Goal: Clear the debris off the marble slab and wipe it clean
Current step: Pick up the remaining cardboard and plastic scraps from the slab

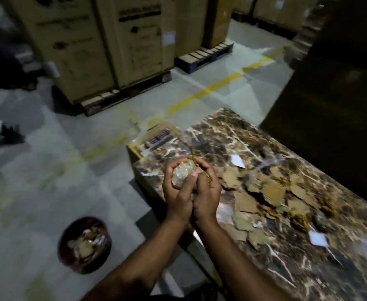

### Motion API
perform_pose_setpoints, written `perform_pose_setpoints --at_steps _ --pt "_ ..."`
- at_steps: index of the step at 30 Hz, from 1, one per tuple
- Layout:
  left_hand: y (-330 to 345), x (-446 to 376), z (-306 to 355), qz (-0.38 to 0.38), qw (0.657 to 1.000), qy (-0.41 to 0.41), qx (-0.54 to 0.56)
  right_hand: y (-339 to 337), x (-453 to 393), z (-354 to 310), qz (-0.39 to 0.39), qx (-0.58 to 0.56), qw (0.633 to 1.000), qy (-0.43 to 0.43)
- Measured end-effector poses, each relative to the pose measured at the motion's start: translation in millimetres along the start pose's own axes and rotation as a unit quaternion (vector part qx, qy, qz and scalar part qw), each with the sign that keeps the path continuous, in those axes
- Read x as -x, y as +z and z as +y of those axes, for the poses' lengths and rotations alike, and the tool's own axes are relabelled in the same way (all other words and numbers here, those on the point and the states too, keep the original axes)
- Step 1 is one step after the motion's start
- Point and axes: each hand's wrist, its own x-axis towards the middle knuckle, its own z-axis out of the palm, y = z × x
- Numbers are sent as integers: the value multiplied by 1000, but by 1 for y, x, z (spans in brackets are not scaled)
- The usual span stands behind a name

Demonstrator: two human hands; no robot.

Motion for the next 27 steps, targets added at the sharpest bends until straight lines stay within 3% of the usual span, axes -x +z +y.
perform_pose_setpoints --at_steps 10,16,21,24,27 --pt "-277 -55 29 250 967 -13 49 241 120 95 -181 54 980 66" --pt "-381 -65 20 369 929 -22 18 325 171 149 -271 101 951 113" --pt "-439 -77 -40 419 903 -15 -96 357 176 225 -311 147 928 144" --pt "-465 -90 -102 453 888 -18 -74 362 170 305 -336 179 913 146" --pt "-497 -95 -186 478 872 -80 -73 358 165 398 -366 194 897 156"
